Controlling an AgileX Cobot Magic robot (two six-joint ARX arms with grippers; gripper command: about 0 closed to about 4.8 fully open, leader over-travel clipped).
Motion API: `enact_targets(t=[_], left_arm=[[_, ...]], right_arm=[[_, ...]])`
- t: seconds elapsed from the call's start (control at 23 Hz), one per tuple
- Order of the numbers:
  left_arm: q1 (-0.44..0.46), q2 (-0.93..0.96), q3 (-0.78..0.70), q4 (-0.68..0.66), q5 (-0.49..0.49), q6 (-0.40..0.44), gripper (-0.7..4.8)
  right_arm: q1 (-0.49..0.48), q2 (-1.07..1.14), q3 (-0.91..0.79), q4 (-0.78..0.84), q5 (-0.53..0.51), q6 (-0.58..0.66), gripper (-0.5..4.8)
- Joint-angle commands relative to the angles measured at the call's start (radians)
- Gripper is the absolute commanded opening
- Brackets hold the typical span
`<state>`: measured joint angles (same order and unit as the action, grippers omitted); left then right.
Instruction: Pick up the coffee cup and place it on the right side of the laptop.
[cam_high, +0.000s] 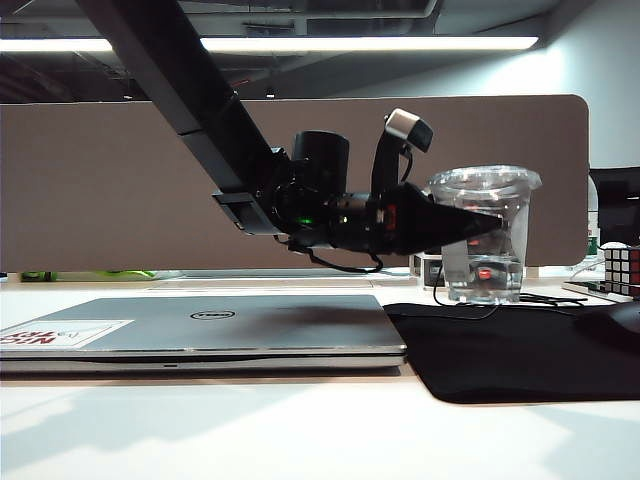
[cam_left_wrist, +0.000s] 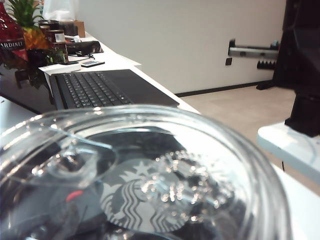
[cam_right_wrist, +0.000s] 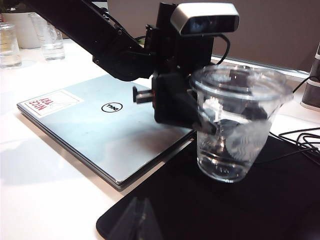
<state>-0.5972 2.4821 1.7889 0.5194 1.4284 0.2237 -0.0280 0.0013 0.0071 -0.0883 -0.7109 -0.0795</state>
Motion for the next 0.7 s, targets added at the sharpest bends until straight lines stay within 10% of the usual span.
enact_targets(t=[0.04,0.7], left_arm=[[-0.012,-0.006,0.001,-0.094,0.01,0.138,3.1],[-0.016,0.002,0.001,-0.256,0.012,0.346,3.09]], right_arm=[[0.0,-0.002,-0.006,0.01,-0.002,-0.003,-0.01],[0.0,-0.002,-0.006,0.01,-0.002,-0.003,-0.01]])
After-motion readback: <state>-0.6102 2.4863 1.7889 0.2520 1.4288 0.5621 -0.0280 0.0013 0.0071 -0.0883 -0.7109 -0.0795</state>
